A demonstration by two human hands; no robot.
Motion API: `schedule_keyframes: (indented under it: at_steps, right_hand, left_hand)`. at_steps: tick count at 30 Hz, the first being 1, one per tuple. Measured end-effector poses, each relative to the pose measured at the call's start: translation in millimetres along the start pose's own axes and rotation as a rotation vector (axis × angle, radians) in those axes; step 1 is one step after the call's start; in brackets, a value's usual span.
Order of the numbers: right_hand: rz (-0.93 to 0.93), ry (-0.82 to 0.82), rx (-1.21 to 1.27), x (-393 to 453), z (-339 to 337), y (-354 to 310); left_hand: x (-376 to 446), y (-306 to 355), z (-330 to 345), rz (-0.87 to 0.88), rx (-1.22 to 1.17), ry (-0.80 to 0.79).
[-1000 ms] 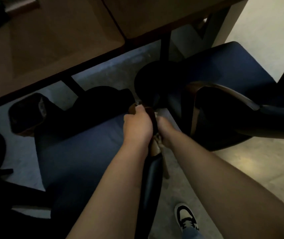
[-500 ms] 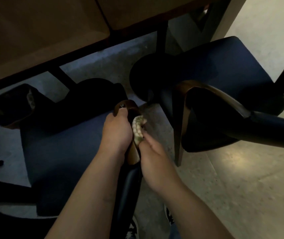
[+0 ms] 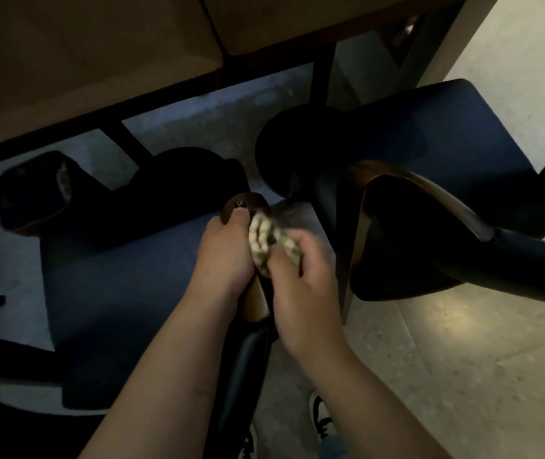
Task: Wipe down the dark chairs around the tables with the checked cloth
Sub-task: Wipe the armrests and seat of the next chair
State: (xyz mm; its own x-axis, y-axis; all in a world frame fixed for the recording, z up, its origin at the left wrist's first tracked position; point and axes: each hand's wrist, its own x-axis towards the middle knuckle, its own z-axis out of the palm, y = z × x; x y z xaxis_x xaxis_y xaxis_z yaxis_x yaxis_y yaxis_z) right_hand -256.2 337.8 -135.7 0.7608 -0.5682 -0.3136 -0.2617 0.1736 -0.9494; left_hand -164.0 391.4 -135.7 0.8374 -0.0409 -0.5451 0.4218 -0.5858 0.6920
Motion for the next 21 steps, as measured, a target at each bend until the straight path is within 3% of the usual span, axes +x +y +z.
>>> schedule_keyframes:
  at_steps: [3,5,7,9,13,15,18,21]
  right_hand:
    - [-0.036,0.142,0.096,25.7,0.5,-4.0]
    - [0.043,0.035,0.068,51.3,10.5,-1.4]
    - [-0.005,-0.073,-0.077,67.9,23.5,0.2]
    - [-0.014,-0.043,-0.131,82.3,30.8,2.0]
    - [0.396,-0.007,-0.054,105.5,26.0,23.2]
    - [0.466,-0.05,-0.014,105.4,23.4,30.2]
    - [0.211,-0.047,0.079,102.1,22.7,17.1]
    - [-0.084,-0.112,-0.047,92.3,27.4,3.7]
  left_hand:
    - [-0.7,-1.6,-0.6,0.129,0.229,-0.01]
    - [0.4,-0.7,1.9,0.082,0.184,-0.013]
    - [-0.4,0.2,2.6,0.078,0.144,0.005]
    - [-0.6,1.5,2.1,0.055,0.072,-0.004]
    - [1.4,0.5,4.8,-0.003,-0.05,-0.009]
    - [0.6,0.9,3.9,-0.02,-0.053,-0.01]
    - [2.2,1.4,6.2,-0.021,-0.042,-0.01]
    - [-1.3,5.0,4.7,-0.086,-0.179,0.043]
